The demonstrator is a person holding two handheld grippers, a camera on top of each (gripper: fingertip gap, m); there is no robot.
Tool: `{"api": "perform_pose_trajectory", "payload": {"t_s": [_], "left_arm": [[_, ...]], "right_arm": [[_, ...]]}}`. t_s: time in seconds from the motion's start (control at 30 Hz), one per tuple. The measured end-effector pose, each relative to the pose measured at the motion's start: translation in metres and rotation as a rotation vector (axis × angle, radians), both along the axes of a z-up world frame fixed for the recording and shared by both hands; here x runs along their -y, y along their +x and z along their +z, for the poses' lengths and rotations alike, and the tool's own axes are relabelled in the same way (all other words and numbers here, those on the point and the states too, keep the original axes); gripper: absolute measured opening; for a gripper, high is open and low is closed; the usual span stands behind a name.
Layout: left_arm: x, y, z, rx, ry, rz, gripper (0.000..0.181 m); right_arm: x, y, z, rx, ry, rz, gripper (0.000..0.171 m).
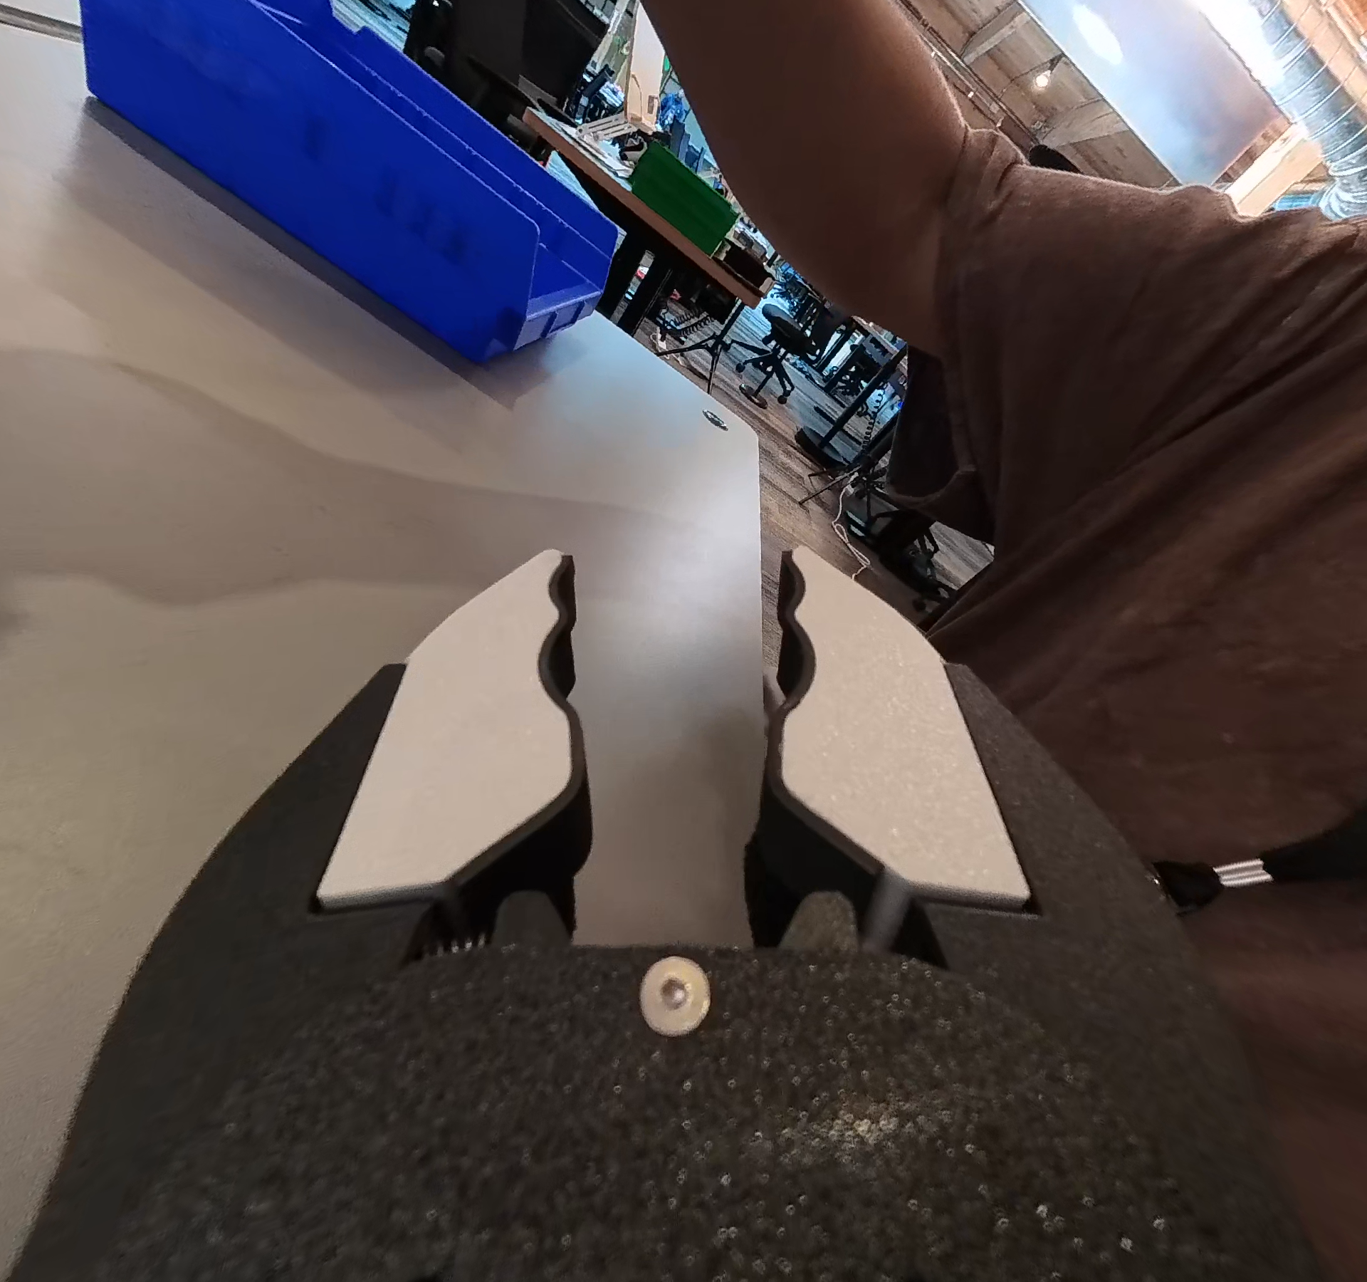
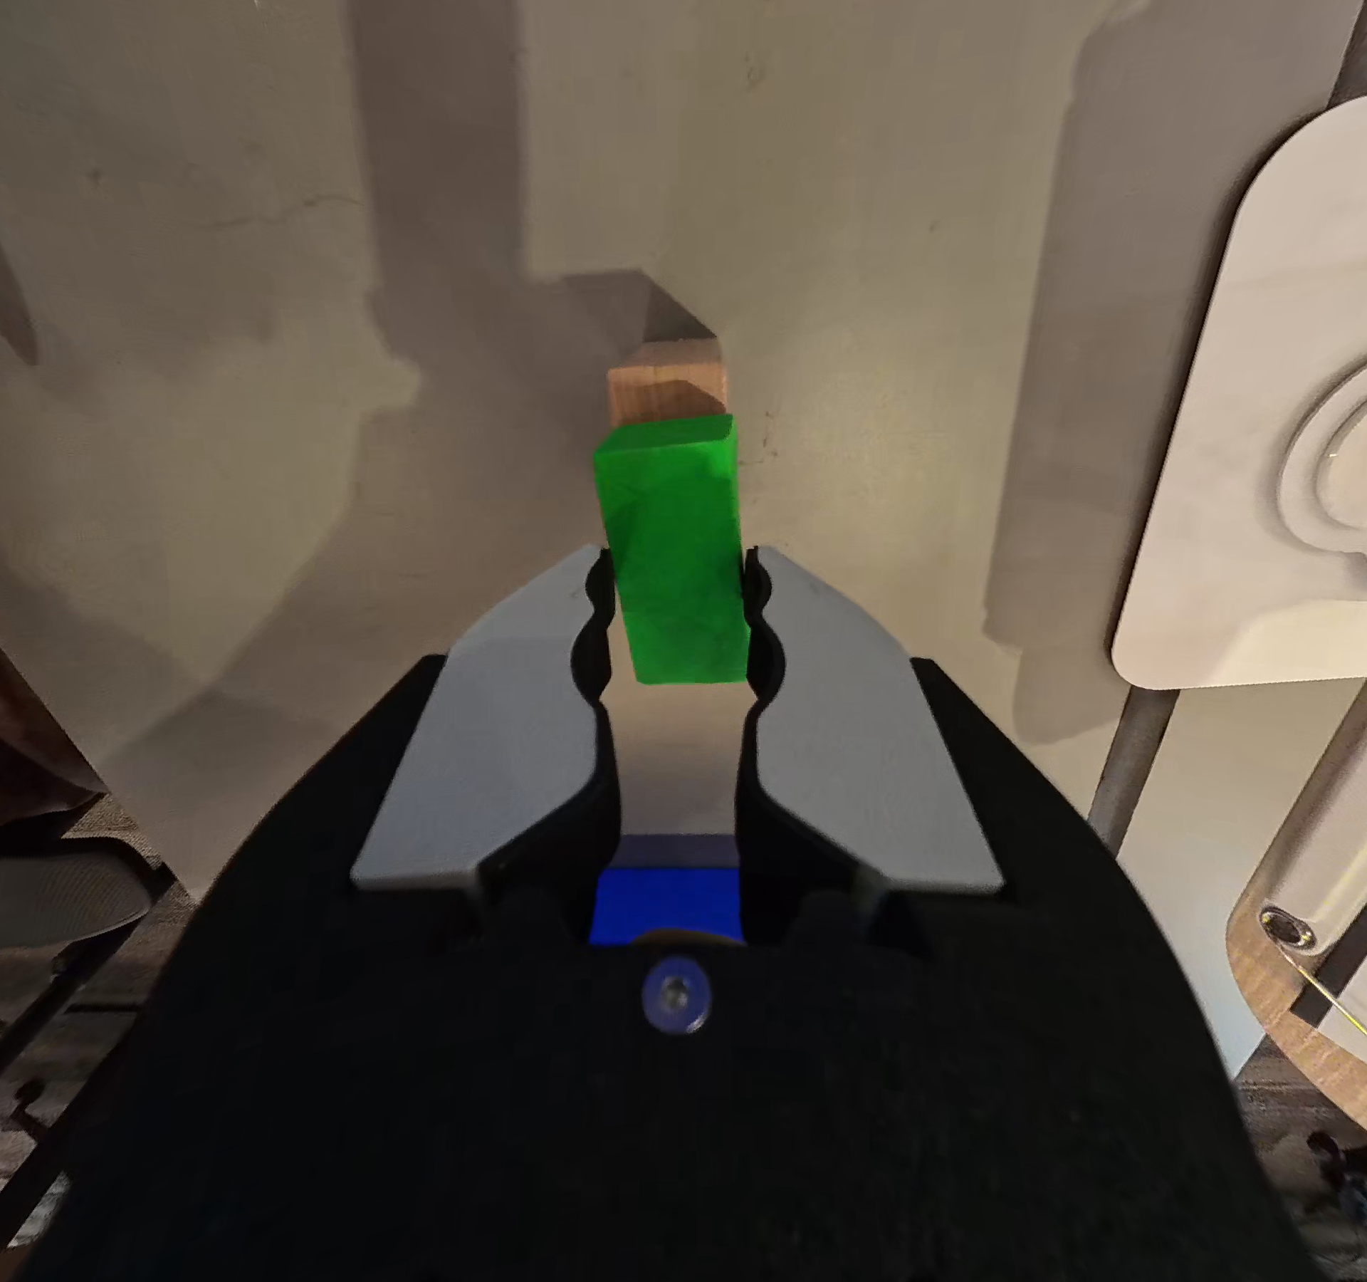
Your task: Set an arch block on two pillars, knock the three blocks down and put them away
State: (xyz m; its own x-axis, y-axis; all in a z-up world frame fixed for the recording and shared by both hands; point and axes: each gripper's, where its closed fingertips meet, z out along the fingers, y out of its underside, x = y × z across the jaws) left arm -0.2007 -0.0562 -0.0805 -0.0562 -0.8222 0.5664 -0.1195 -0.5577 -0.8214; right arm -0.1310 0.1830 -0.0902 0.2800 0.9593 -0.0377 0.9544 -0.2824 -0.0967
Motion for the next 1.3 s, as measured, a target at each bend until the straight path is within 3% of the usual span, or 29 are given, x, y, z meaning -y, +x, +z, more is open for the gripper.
{"api": "perform_pose_trajectory", "payload": {"t_s": [1.3], "left_arm": [[0.006,0.004,-0.005,-0.023,-0.002,-0.033,0.052]], "right_arm": [[0.000,-0.004,-0.001,-0.078,0.006,-0.015,0.033]]}}
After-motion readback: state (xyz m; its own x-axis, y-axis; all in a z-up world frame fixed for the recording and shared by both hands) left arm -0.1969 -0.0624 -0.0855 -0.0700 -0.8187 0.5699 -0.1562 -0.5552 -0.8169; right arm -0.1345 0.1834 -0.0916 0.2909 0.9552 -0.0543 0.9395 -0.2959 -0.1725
